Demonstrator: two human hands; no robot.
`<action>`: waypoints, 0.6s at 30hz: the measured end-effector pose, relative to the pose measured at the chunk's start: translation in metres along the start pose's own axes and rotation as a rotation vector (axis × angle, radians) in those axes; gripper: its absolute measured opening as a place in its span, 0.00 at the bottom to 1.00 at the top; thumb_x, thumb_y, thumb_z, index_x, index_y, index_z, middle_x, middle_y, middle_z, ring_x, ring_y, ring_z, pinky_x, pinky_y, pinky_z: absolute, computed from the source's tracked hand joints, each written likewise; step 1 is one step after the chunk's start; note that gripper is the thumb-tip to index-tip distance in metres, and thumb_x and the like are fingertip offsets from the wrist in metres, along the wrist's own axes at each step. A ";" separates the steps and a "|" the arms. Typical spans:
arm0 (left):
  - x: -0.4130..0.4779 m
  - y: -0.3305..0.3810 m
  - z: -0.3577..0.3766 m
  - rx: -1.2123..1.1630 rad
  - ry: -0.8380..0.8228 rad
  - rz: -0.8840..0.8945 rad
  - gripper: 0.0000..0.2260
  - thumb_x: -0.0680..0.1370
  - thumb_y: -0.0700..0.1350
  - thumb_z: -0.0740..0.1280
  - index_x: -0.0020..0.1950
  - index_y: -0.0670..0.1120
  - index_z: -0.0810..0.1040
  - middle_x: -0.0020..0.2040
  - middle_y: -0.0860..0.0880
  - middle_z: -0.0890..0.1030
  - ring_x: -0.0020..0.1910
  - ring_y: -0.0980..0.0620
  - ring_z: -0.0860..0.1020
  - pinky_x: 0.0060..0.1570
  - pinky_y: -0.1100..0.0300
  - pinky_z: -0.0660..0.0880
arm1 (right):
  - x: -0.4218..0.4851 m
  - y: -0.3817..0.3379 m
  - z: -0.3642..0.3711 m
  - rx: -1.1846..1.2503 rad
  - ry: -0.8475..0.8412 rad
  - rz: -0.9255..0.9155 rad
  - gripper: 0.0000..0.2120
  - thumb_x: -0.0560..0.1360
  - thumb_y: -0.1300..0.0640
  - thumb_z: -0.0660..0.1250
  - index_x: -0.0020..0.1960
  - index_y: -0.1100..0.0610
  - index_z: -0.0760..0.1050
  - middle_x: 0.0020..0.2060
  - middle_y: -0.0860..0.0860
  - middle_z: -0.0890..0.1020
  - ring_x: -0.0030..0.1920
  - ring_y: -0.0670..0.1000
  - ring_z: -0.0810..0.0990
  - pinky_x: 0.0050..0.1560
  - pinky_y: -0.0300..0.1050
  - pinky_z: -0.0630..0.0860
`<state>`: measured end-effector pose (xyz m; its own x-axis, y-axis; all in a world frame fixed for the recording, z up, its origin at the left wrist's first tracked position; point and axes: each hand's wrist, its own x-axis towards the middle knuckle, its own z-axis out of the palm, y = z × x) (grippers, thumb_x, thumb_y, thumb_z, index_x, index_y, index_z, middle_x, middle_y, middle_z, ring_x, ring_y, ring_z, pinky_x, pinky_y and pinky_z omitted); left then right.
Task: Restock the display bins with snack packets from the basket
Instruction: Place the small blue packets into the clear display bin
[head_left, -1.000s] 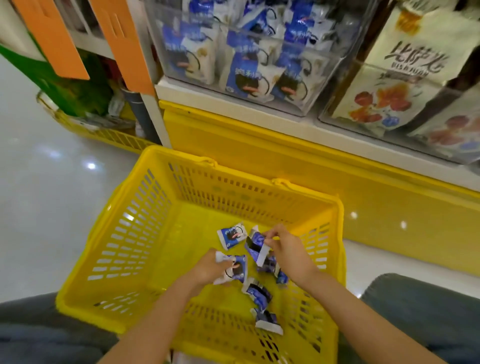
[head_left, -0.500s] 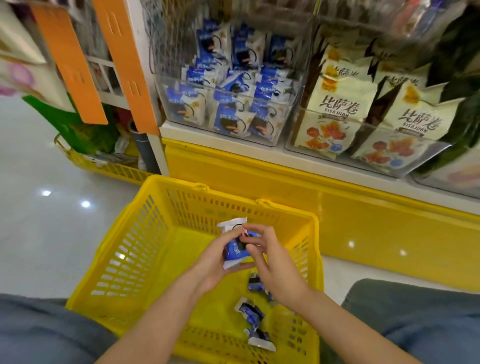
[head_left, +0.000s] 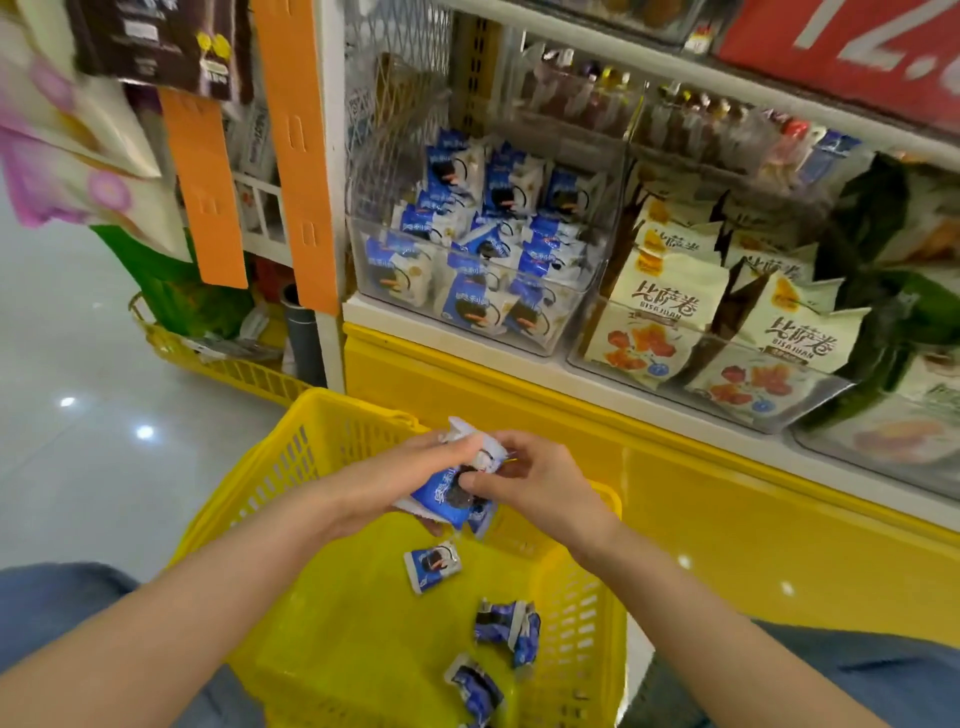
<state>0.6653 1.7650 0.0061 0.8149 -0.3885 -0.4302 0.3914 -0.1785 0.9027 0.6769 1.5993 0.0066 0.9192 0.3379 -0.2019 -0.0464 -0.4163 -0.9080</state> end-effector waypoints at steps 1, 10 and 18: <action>-0.001 0.006 -0.004 -0.030 0.010 0.017 0.26 0.70 0.65 0.59 0.63 0.53 0.74 0.56 0.50 0.81 0.52 0.53 0.81 0.50 0.58 0.76 | 0.003 -0.009 -0.002 0.025 -0.003 0.000 0.11 0.69 0.60 0.74 0.51 0.55 0.78 0.41 0.47 0.82 0.36 0.37 0.80 0.37 0.30 0.76; -0.007 0.052 -0.043 -0.366 0.349 0.263 0.13 0.77 0.43 0.64 0.60 0.41 0.75 0.50 0.44 0.81 0.39 0.55 0.80 0.32 0.63 0.78 | 0.042 -0.092 -0.038 0.170 0.170 -0.076 0.07 0.75 0.55 0.68 0.52 0.51 0.73 0.49 0.53 0.81 0.50 0.48 0.82 0.52 0.42 0.80; -0.003 0.073 -0.080 -0.415 0.512 0.400 0.14 0.76 0.43 0.67 0.61 0.45 0.74 0.55 0.46 0.80 0.48 0.51 0.79 0.43 0.61 0.78 | 0.124 -0.143 -0.062 -0.136 0.423 -0.203 0.22 0.74 0.52 0.69 0.65 0.57 0.70 0.55 0.54 0.80 0.53 0.51 0.80 0.54 0.46 0.78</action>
<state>0.7253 1.8254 0.0726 0.9847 0.1329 -0.1125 0.0716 0.2801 0.9573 0.8221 1.6486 0.1335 0.9840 0.0624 0.1669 0.1758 -0.4933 -0.8519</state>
